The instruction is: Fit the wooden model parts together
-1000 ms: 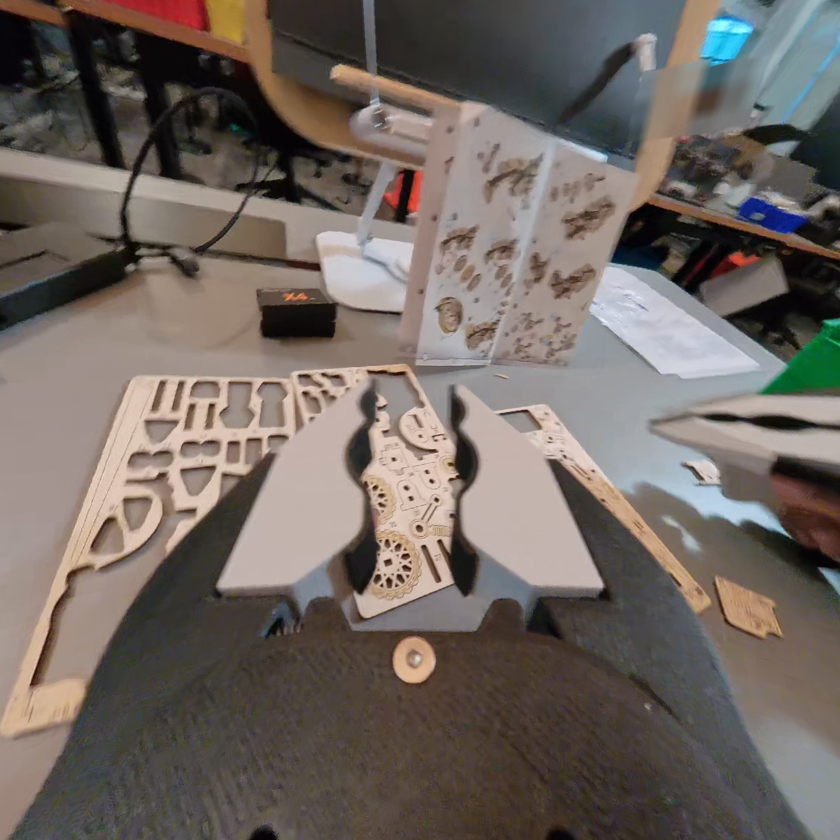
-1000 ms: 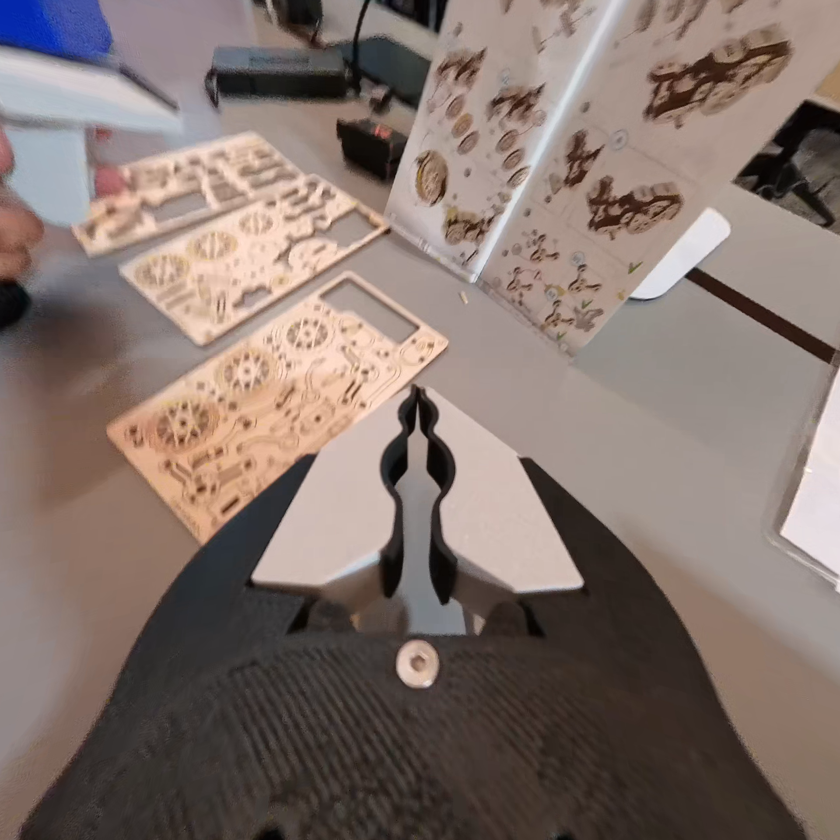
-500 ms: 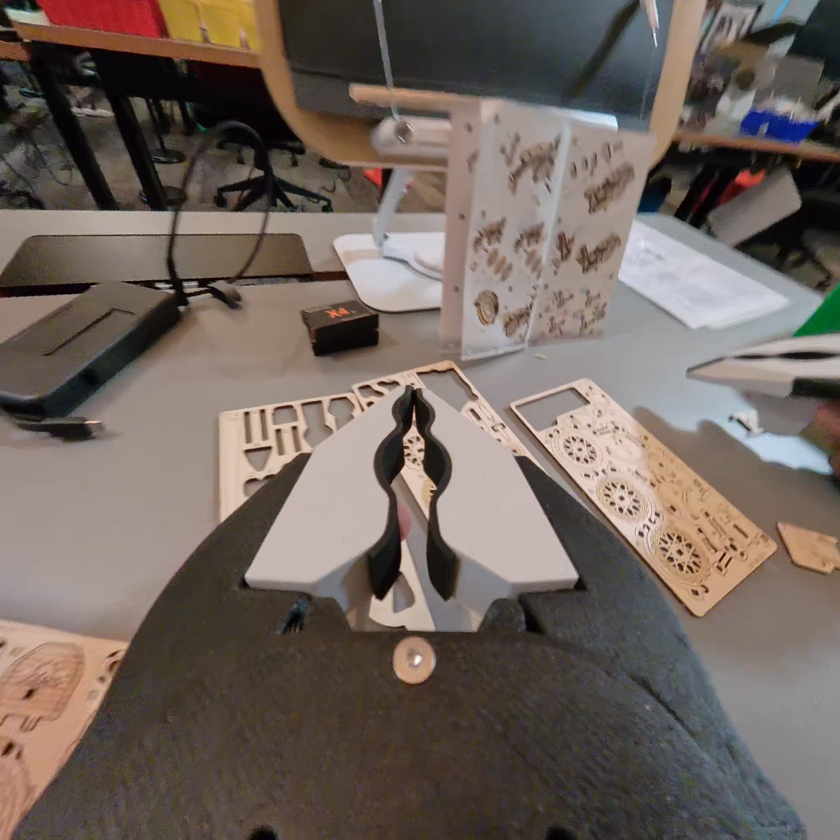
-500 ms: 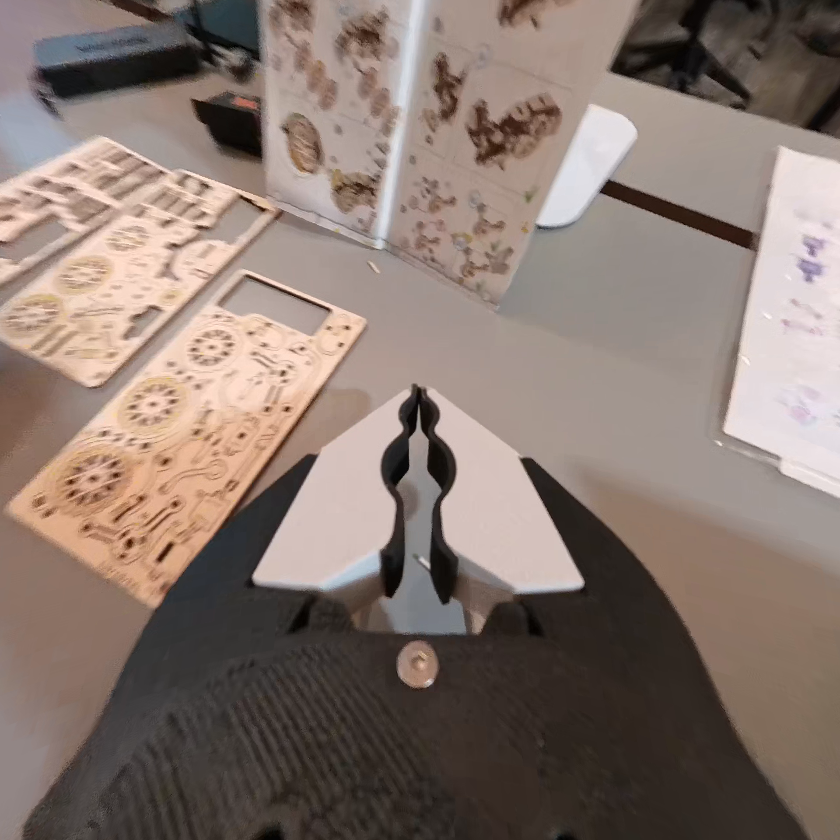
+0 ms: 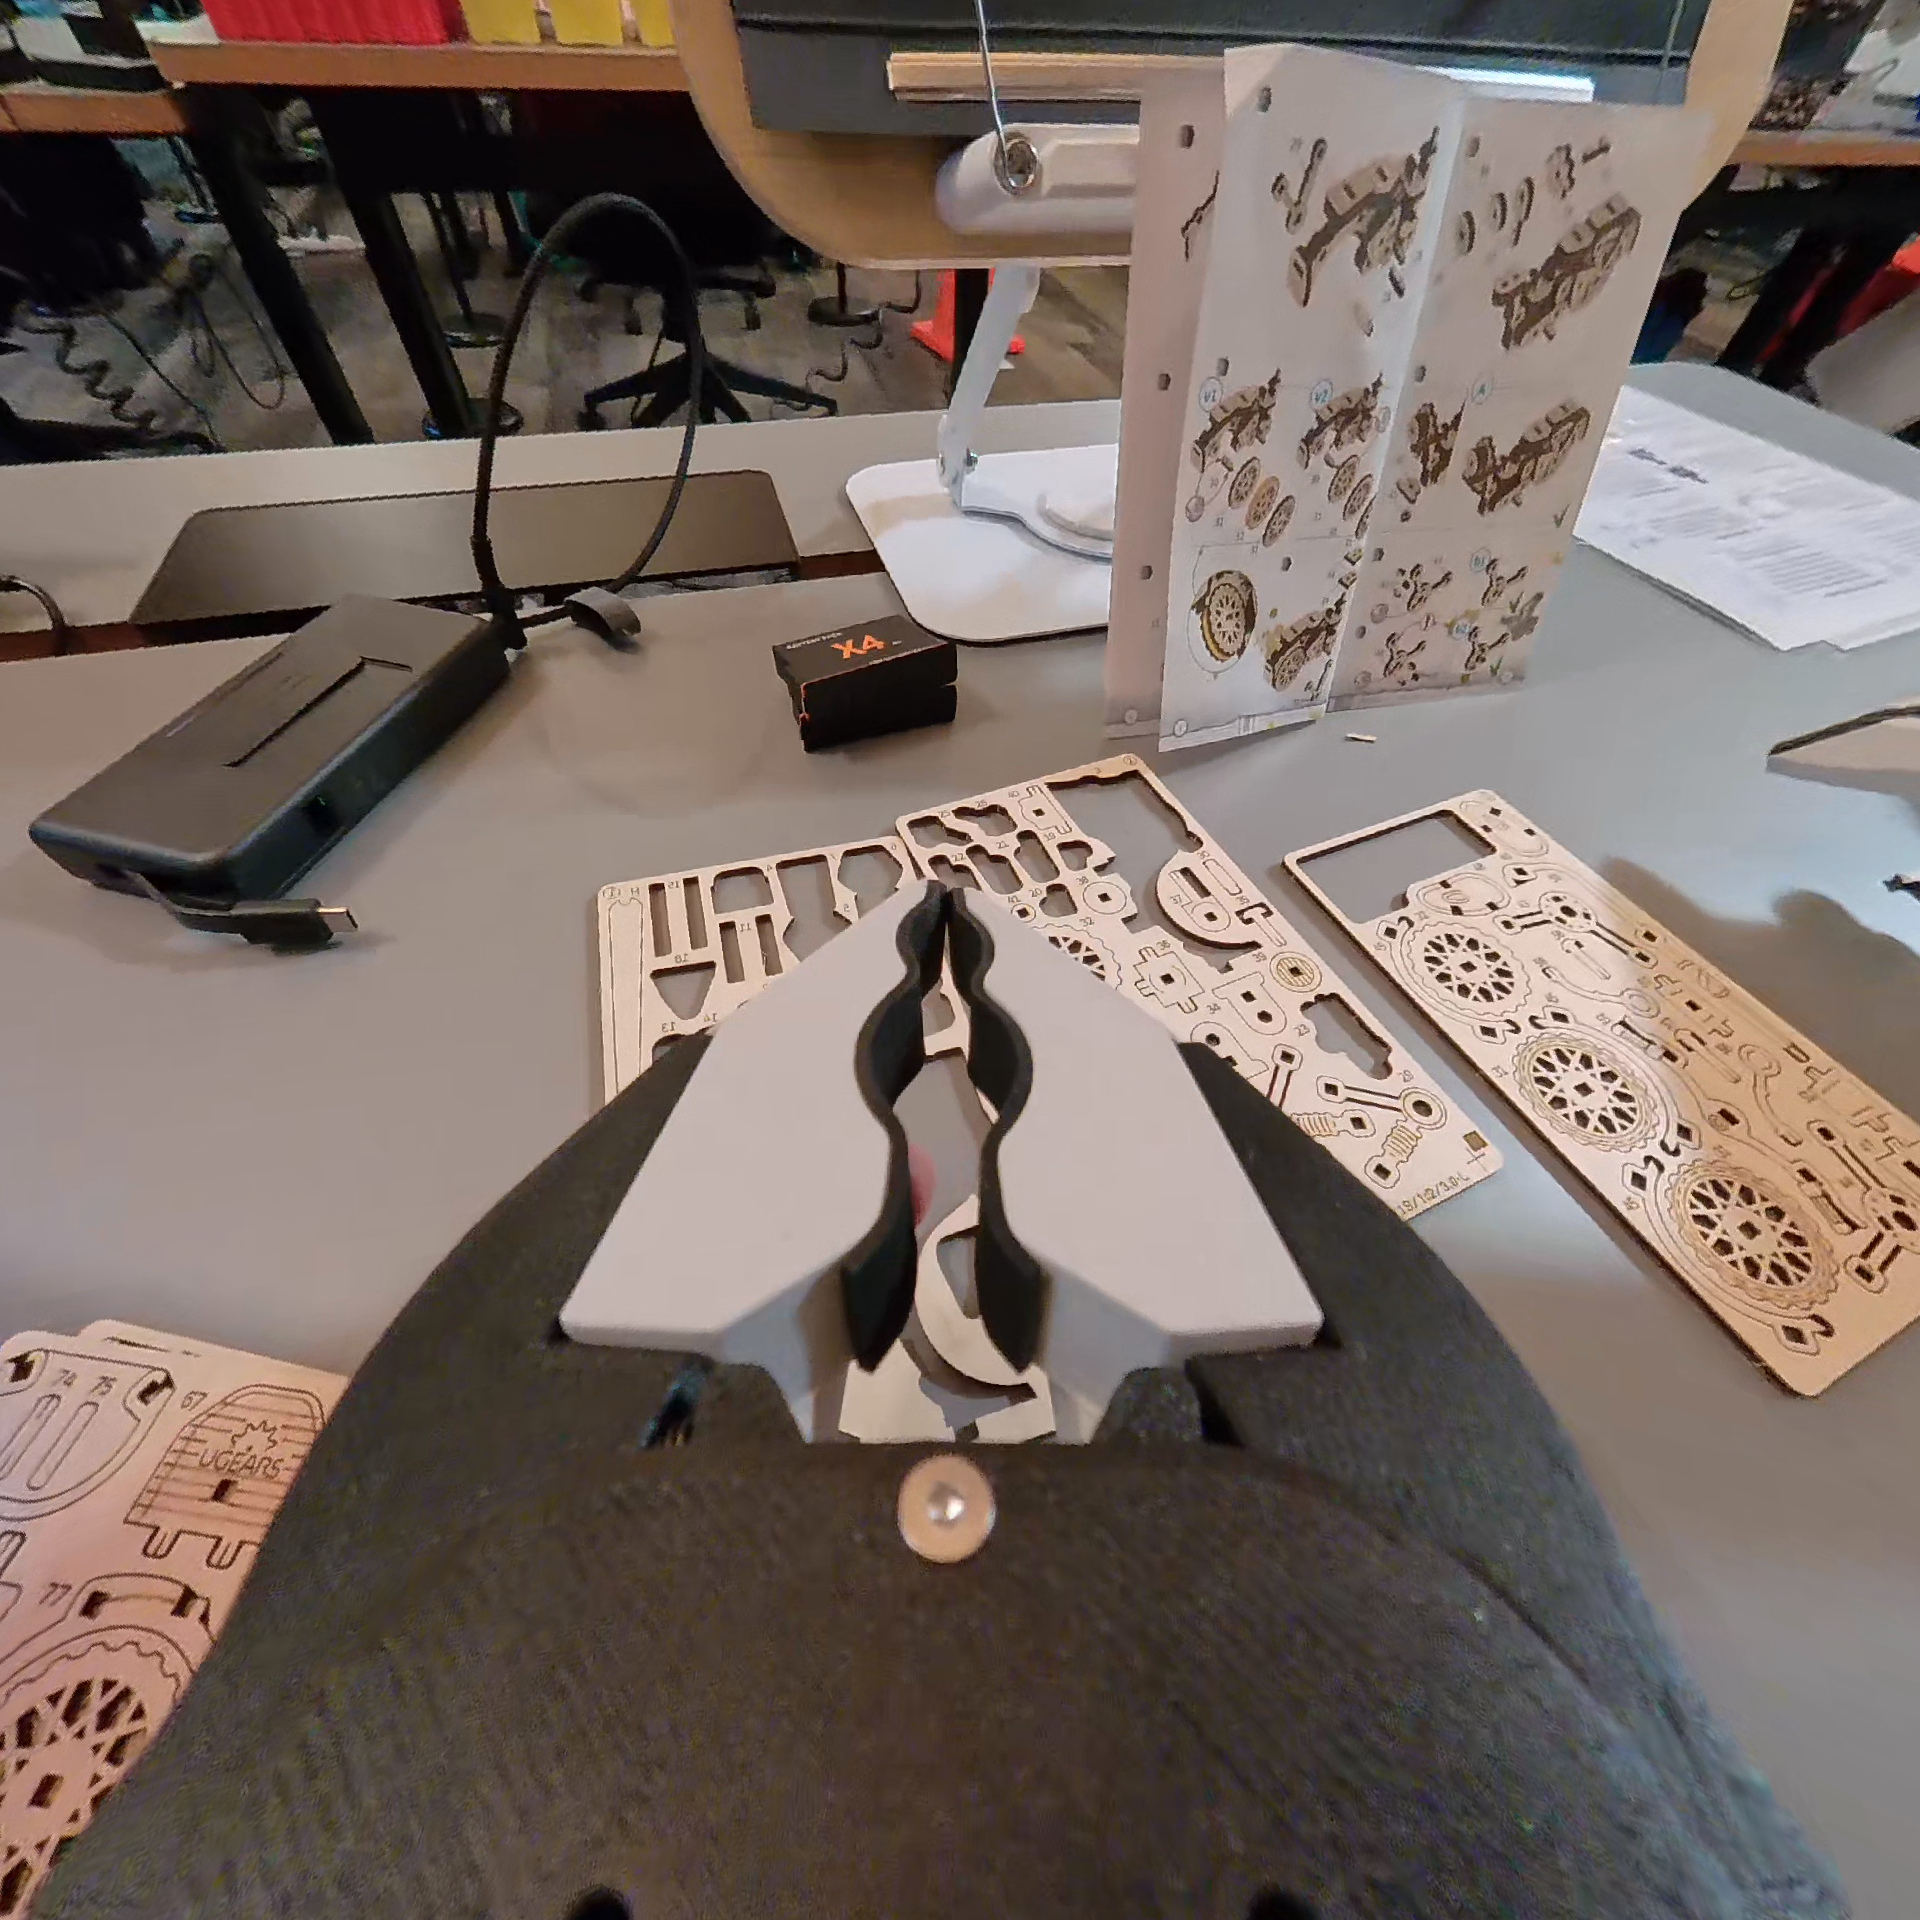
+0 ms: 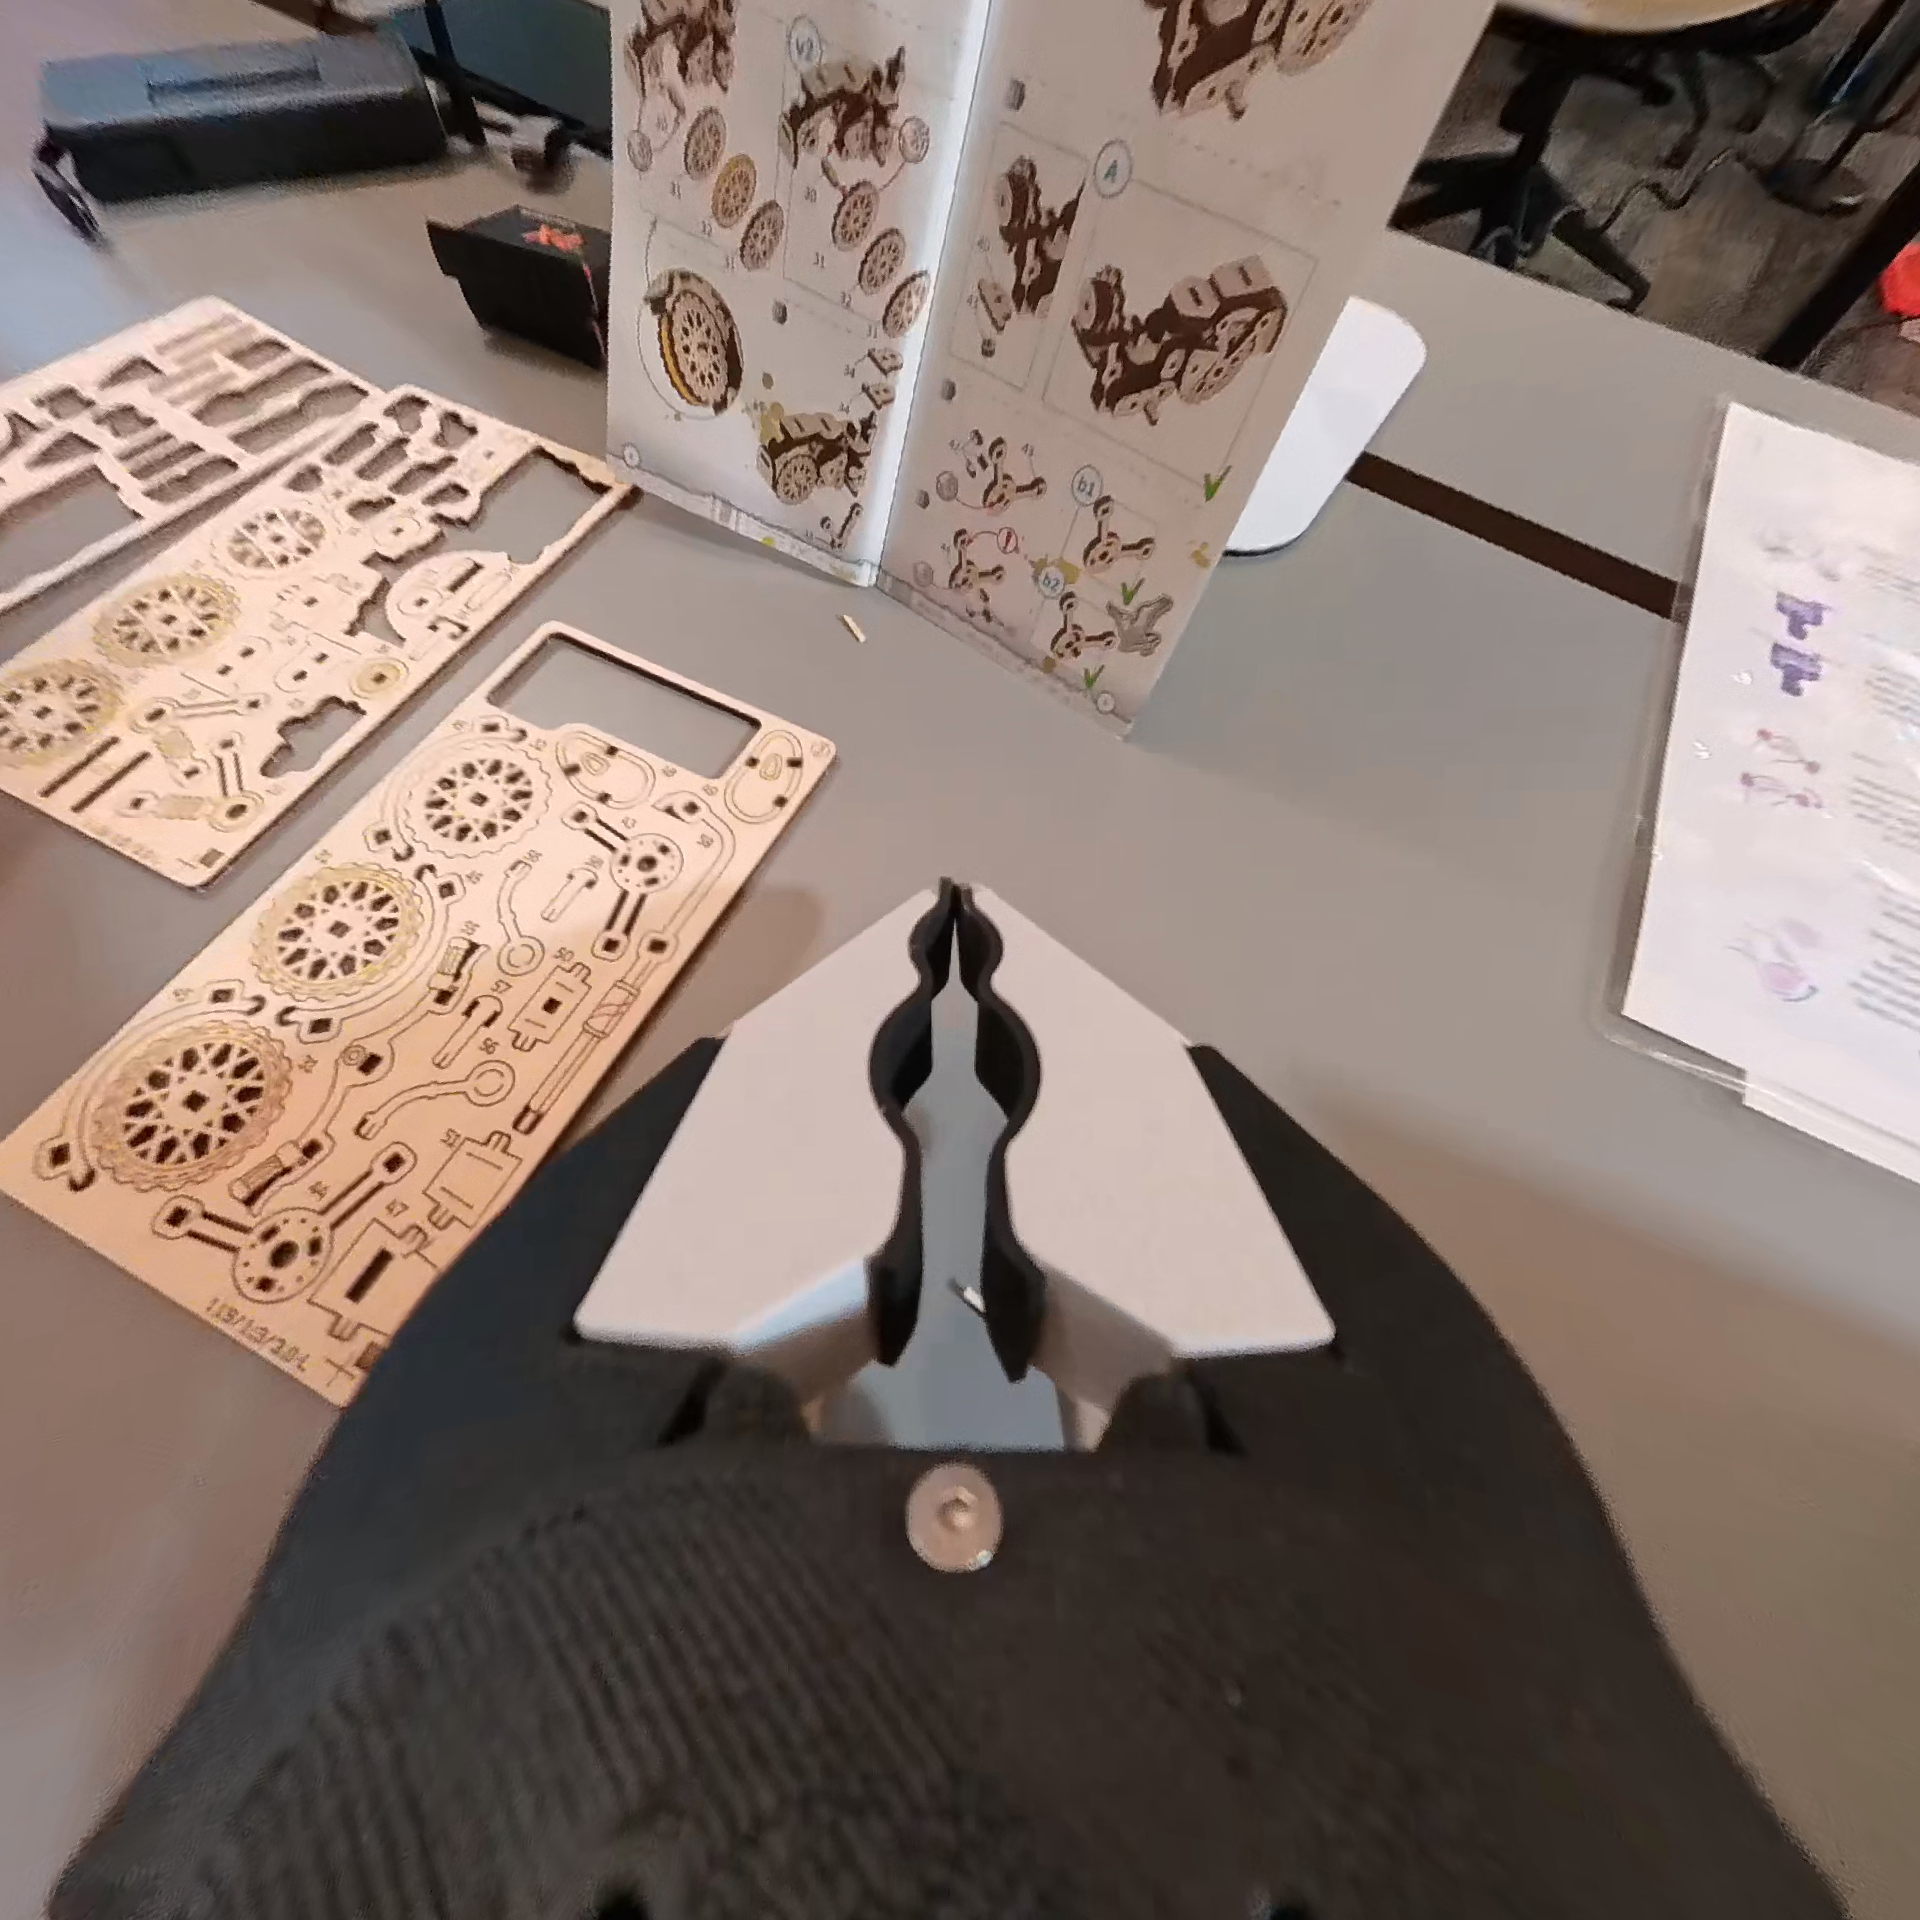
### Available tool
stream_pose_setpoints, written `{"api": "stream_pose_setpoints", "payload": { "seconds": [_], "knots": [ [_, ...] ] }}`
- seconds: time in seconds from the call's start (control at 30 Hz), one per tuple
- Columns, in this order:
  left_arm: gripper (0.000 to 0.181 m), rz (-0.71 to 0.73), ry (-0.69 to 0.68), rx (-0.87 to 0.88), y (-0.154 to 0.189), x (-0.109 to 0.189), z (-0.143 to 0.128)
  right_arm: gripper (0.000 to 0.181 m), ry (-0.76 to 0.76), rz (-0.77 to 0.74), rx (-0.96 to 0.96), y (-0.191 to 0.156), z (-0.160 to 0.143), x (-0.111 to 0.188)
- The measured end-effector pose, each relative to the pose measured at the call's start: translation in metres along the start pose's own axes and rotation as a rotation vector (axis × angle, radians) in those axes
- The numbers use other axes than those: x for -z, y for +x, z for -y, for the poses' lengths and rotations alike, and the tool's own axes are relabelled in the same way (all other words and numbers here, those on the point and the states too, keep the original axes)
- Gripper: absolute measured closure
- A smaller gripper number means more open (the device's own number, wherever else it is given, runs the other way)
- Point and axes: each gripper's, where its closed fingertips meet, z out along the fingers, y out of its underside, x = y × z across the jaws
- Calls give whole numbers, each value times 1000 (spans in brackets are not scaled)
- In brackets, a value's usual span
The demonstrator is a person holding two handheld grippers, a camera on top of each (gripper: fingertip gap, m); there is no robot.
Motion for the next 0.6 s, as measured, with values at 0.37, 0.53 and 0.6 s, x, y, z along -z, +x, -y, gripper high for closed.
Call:
{"api": "stream_pose_setpoints", "payload": {
  "seconds": [0.37,0.53,0.6],
  "knots": [
    [181,40,-6,18,-6,-1,-1,181,65,39,65,-14,6,10],
    [181,32,-13,67,-10,-1,-2,181,77,48,38,-13,6,14],
    [181,35,-18,76,-12,-2,-3,181,73,59,16,-12,6,14]
  ]
}}
